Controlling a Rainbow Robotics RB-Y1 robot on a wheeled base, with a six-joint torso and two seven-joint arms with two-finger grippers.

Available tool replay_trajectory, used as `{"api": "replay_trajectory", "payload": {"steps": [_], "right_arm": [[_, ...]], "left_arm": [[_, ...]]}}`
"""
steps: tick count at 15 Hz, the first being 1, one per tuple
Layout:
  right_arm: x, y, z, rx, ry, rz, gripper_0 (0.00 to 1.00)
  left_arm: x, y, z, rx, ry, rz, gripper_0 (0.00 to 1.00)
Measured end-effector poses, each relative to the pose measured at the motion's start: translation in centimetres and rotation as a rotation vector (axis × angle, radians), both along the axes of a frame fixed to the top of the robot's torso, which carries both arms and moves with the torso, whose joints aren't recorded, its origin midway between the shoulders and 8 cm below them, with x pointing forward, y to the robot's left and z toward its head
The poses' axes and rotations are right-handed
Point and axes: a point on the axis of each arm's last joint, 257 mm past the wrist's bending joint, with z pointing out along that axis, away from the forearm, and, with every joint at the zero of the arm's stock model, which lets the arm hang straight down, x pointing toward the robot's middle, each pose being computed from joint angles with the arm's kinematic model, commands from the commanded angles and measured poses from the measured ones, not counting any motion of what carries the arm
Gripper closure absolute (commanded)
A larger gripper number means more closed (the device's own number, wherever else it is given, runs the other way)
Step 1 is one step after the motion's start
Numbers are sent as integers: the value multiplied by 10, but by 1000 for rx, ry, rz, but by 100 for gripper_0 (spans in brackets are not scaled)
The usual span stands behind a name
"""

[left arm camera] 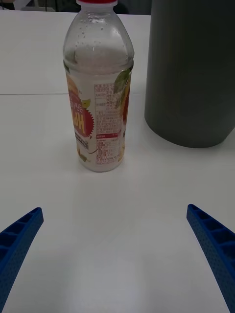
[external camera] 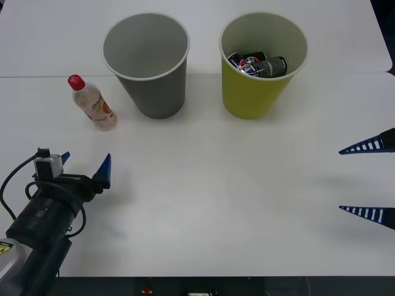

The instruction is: Put the can into the green bin and the plastic bottle into the gray bin

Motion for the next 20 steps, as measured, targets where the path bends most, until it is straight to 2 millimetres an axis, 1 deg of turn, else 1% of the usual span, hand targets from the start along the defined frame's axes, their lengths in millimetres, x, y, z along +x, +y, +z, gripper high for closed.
{"api": "replay_trajectory", "payload": {"steps": [3, 5, 9, 12, 16, 20], "right_arm": [[0, 0, 0, 0, 0, 0, 0], [0, 0, 0, 0, 0, 0, 0], [0, 0, 0, 0, 0, 0, 0], [0, 0, 0, 0, 0, 0, 0], [0, 0, 0, 0, 0, 0, 0], [0, 0, 0, 0, 0, 0, 0]], "left_arm": [[18, -3, 2, -7, -9, -3, 0], [30, -1, 2, -9, -14, 2, 0], [57, -3, 5, -19, -28, 8, 0], [78, -5, 12, -35, -42, 14, 0], [102, 1, 18, -31, -50, 29, 0], [126, 1, 20, -42, -49, 42, 0]]}}
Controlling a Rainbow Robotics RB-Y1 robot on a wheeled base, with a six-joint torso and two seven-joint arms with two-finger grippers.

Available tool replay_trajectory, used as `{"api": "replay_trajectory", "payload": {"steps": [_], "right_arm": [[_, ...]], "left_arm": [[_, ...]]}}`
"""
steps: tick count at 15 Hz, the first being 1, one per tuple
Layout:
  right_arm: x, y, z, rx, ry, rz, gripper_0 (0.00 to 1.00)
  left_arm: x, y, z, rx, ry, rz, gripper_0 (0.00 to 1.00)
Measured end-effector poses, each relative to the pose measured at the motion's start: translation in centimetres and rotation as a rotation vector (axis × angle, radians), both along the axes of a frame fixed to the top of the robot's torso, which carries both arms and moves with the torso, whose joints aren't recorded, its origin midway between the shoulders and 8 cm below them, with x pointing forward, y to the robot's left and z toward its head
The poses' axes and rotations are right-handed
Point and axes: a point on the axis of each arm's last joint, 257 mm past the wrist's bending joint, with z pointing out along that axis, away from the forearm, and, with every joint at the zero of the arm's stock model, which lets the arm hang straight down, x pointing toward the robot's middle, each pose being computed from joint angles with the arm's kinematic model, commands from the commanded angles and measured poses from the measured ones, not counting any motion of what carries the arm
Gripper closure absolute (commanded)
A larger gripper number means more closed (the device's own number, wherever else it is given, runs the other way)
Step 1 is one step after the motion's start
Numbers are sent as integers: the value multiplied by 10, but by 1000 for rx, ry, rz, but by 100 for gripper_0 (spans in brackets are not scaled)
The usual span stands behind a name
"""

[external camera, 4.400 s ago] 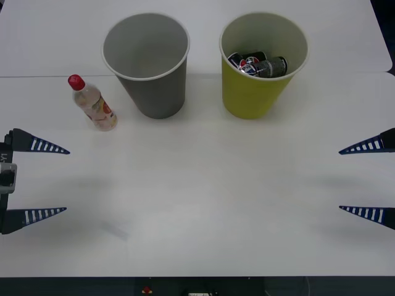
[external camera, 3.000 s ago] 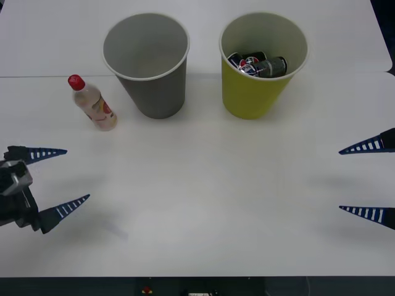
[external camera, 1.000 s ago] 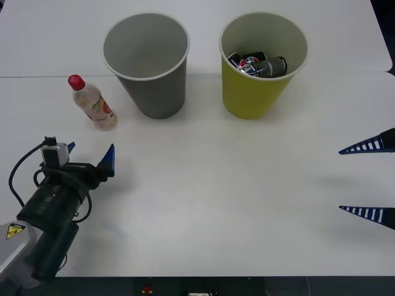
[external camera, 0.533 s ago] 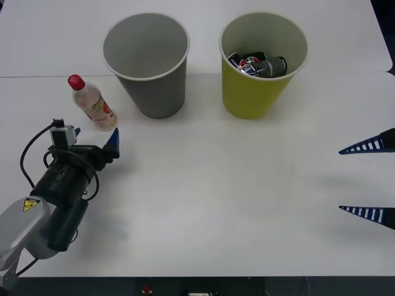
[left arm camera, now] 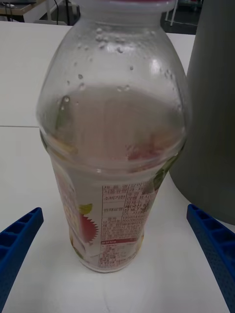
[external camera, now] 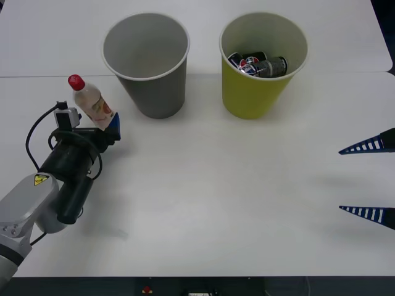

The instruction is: Put the can into the green bin and the plastic bottle into the gray bin

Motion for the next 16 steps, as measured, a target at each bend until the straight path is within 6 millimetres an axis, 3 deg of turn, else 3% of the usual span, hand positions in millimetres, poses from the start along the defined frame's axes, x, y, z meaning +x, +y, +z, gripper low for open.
{"api": "replay_trajectory", "payload": {"steps": [8, 9, 10, 16], "right_arm": [[0, 0, 0, 0, 0, 0, 0], [0, 0, 0, 0, 0, 0, 0], [0, 0, 0, 0, 0, 0, 0], [0, 0, 0, 0, 0, 0, 0]], "left_arm": [[40, -1, 14, -11, -3, -5, 1], [41, -2, 15, -15, -3, -9, 56], [40, -3, 14, -18, -2, -13, 100], [40, -9, 13, -43, 3, -39, 100]]}}
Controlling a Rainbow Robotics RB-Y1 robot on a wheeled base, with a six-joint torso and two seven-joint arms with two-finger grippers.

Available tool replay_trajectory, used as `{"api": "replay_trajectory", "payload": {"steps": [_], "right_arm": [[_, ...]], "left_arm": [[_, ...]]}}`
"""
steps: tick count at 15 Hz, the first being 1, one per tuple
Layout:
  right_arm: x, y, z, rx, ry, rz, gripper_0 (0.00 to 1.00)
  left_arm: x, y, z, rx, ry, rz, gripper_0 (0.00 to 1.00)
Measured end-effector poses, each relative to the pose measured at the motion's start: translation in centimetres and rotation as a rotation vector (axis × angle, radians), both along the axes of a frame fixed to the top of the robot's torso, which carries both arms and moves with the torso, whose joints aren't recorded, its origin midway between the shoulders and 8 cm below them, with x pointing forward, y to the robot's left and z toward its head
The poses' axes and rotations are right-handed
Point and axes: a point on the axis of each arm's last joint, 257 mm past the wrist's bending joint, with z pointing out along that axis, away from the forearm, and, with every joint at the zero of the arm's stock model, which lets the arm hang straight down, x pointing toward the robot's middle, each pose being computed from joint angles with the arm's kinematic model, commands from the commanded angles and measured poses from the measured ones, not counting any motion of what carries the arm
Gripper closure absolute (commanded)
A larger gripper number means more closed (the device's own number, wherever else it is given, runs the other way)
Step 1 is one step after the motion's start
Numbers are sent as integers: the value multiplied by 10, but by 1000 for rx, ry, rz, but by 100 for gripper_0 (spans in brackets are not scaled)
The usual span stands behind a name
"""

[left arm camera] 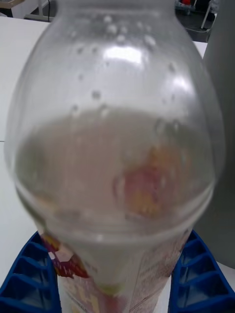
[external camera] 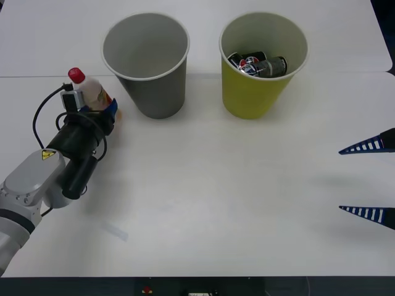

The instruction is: Put the can into the green bin and the plastic bottle into the gray bin

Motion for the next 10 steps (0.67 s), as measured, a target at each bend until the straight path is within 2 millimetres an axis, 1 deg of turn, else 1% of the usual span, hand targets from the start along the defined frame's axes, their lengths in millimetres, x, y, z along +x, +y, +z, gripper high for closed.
{"api": "replay_trajectory", "payload": {"steps": [3, 6, 10], "right_arm": [[0, 0, 0, 0, 0, 0, 0], [0, 0, 0, 0, 0, 0, 0], [0, 0, 0, 0, 0, 0, 0]], "left_arm": [[-1, -6, 0, -7, 0, -20, 100], [-9, -11, 5, -25, -10, -45, 100], [-39, -5, 2, -20, -1, -126, 100]]}}
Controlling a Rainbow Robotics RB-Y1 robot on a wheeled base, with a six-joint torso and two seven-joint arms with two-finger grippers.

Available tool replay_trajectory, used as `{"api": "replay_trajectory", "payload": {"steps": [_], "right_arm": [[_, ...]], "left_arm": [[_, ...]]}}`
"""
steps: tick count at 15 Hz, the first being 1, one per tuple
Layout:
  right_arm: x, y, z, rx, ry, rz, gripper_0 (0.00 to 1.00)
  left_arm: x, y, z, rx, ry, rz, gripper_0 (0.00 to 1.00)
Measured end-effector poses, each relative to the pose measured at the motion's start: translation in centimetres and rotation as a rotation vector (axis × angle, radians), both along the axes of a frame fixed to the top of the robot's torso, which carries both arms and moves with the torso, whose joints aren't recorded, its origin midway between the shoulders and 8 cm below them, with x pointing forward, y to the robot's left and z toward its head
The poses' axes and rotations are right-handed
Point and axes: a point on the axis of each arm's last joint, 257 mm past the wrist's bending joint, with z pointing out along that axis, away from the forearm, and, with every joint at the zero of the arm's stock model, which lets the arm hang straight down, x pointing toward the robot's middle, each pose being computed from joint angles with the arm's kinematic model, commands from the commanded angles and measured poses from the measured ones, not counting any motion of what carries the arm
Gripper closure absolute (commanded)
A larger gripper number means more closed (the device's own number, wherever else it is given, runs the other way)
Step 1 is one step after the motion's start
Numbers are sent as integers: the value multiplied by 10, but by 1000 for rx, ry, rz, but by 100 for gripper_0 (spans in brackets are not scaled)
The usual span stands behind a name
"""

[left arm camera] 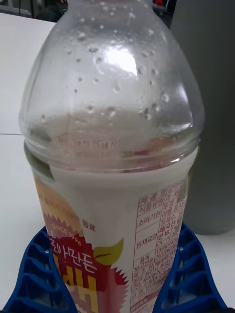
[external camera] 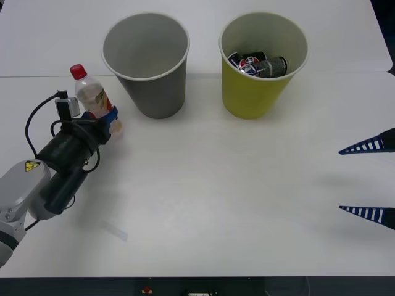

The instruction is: Put the can into the green bin and the plastic bottle into the gray bin

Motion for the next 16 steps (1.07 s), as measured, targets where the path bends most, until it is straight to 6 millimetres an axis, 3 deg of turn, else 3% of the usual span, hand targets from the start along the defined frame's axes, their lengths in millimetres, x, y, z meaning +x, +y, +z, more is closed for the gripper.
{"api": "replay_trajectory", "payload": {"steps": [10, 13, 16], "right_arm": [[0, 0, 0, 0, 0, 0, 0], [0, 0, 0, 0, 0, 0, 0], [0, 0, 0, 0, 0, 0, 0]], "left_arm": [[-92, 38, 24, 177, 42, -272, 100], [-114, 52, 41, 216, 141, -367, 100], [-130, 54, 70, 197, 250, -407, 100]]}}
